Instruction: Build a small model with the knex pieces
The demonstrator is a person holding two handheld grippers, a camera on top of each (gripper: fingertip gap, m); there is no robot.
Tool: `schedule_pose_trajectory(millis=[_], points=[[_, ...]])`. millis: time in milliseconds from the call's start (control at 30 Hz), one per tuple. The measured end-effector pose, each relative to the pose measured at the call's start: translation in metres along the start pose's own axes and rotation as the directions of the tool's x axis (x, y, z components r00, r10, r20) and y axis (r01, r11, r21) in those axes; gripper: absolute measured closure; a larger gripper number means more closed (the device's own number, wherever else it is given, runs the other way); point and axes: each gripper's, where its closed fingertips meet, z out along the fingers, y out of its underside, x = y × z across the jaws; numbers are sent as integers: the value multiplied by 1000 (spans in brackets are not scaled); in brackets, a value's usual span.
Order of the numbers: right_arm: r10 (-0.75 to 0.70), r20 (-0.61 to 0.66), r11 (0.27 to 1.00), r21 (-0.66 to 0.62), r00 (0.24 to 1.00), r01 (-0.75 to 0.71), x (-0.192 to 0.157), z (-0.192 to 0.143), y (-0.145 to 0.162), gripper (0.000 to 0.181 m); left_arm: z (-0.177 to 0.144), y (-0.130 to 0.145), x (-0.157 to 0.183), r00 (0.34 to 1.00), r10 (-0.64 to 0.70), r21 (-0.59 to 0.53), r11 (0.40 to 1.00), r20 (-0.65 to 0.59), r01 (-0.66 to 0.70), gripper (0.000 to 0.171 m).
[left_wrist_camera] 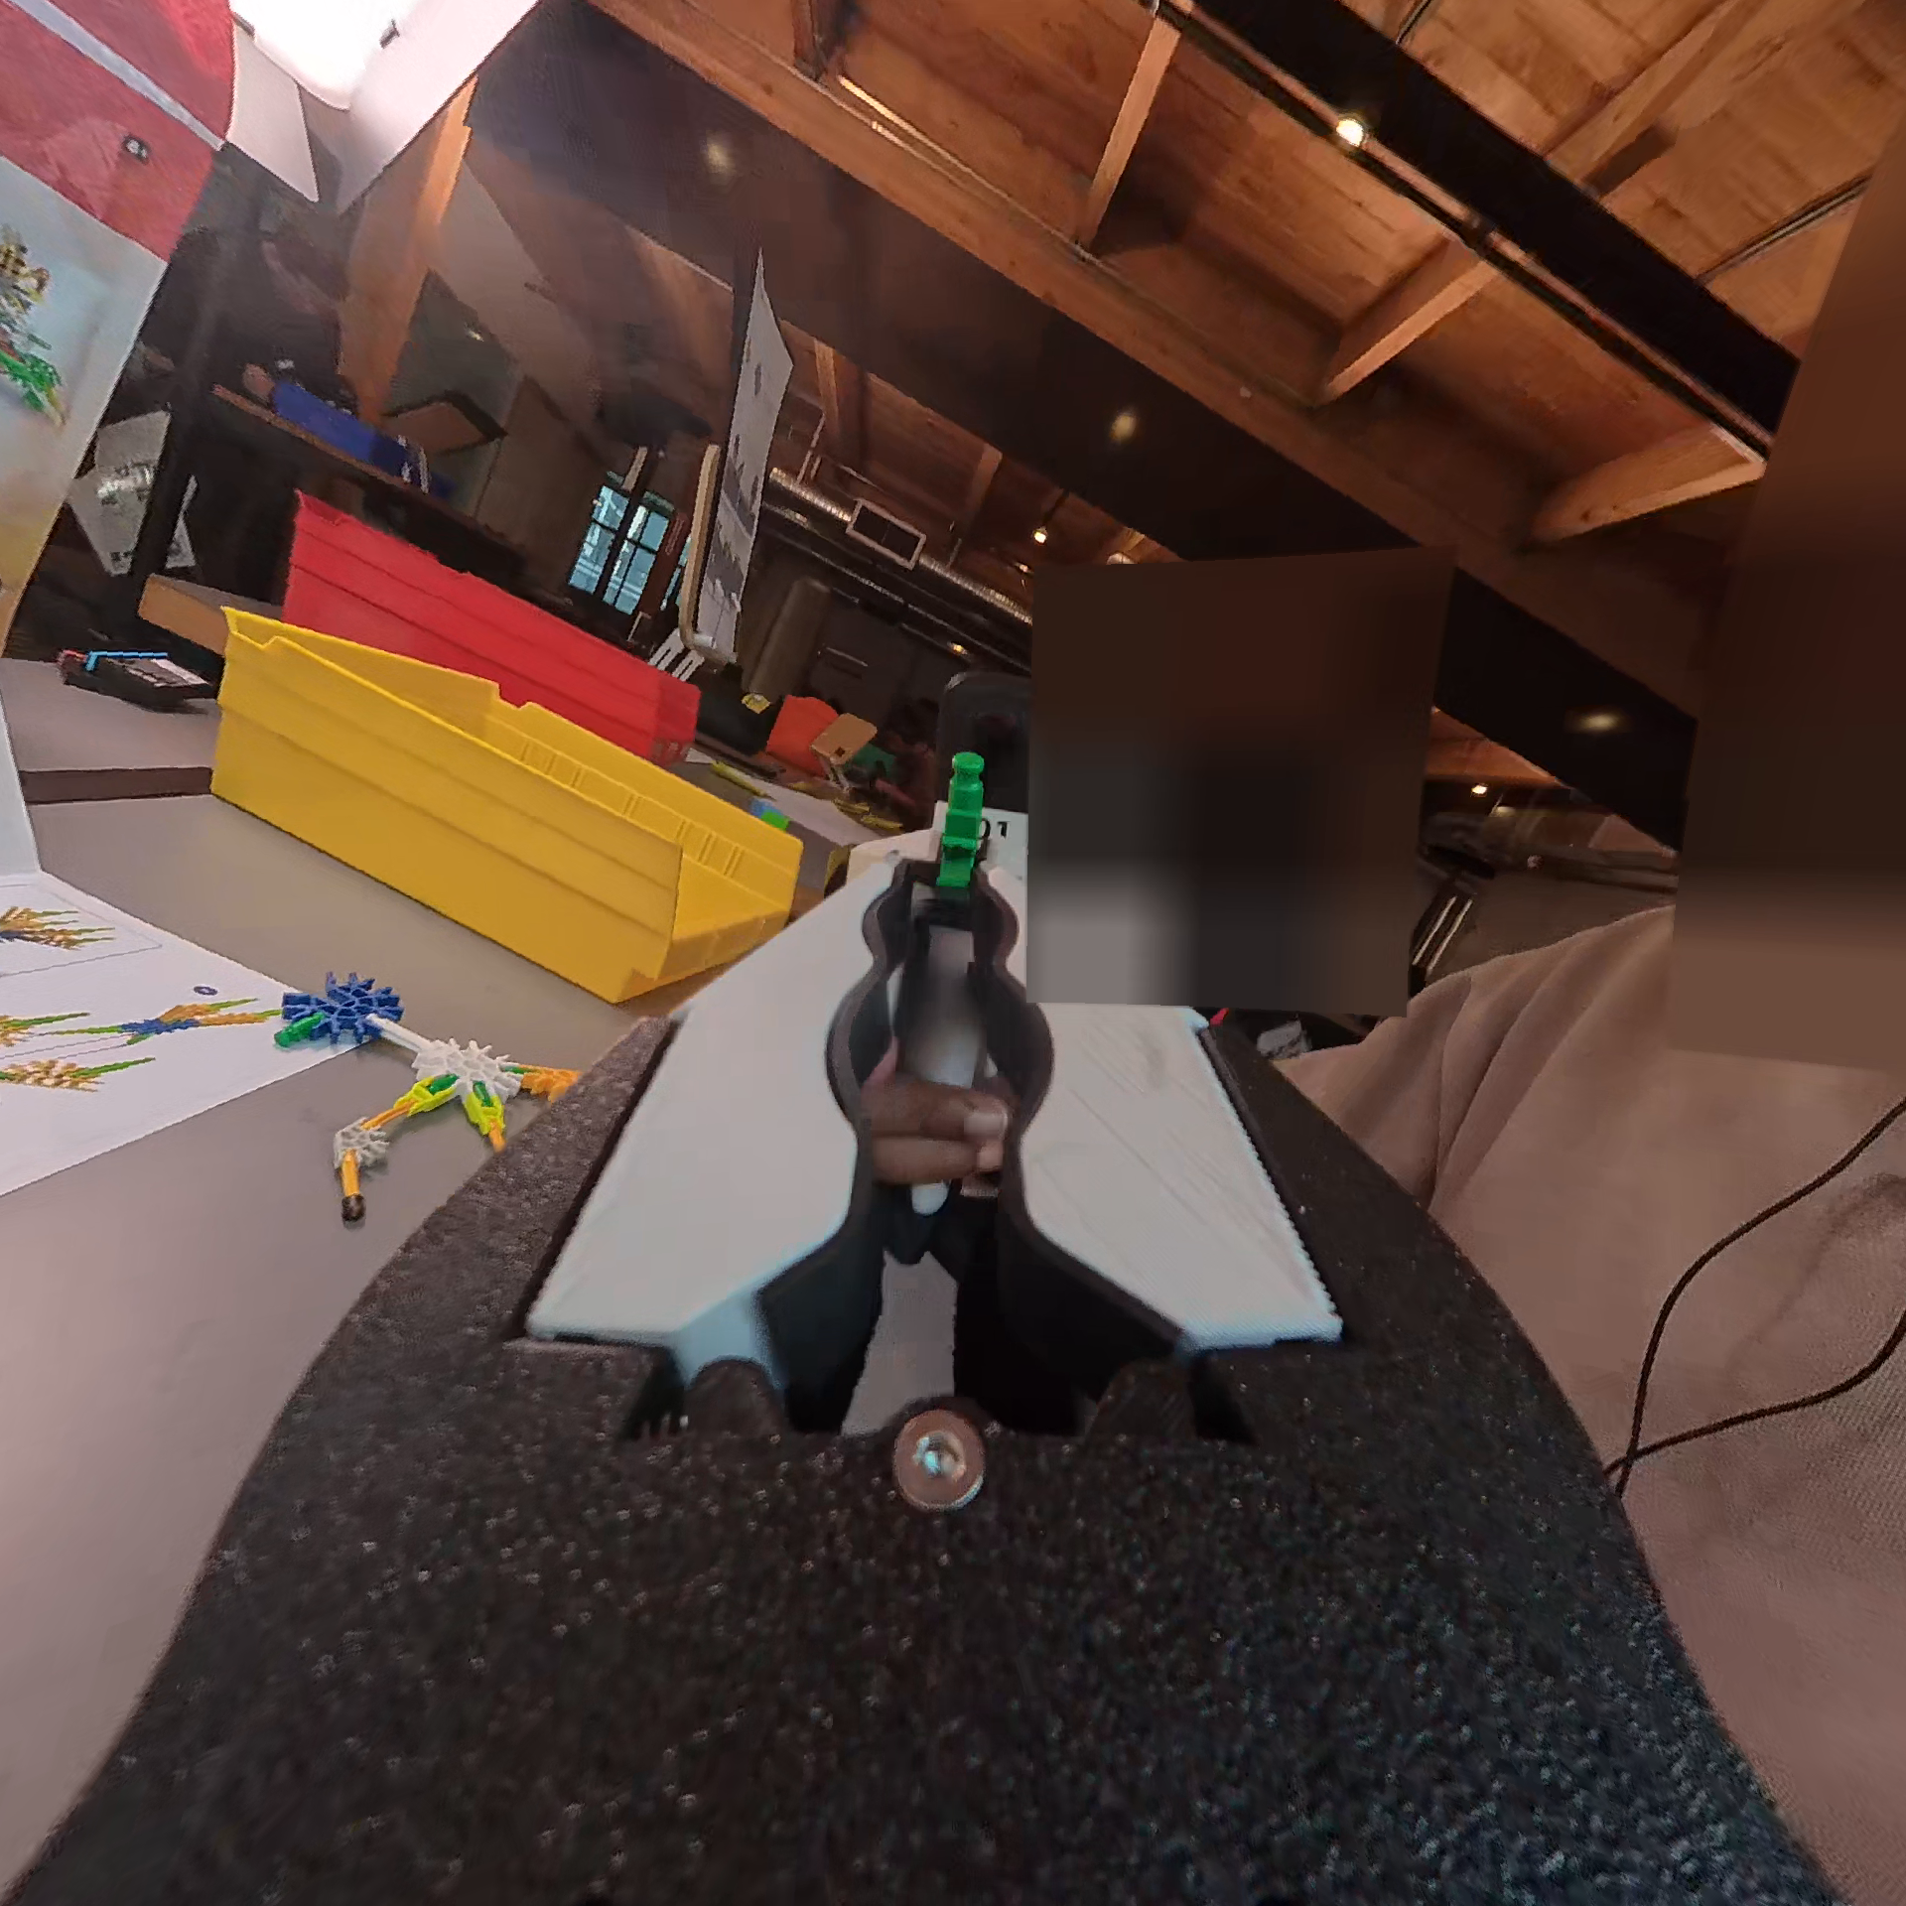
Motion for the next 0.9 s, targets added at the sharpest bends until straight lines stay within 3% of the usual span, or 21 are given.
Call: schedule_pose_trajectory(millis=[67, 200, 367, 600, 900], points=[[-20, -12, 995, -97, 1000, 18, 4, -3, 8, 177, -5, 1, -4, 997, 71, -79, 995, 33, -69, 152], [-48, 9, 958, -283, 999, 49, 4, -5, 36, 177, -13, 14, -7, 983, 179, -265, 951, 45, -161, 151], [-79, 41, 927, -365, 996, 88, 0, -3, 54, 177, -20, 34, -3, 971, 240, -433, 875, 0, -216, 161], [-178, 82, 909, -369, 980, 196, -3, -5, 56, 177, -20, 39, 2, 964, 264, -463, 852, -23, -244, 166], [-146, 151, 966, -191, 978, 174, -15, -1, 39, 173, -8, 25, 17, 976, 203, -293, 931, -77, -217, 167]])
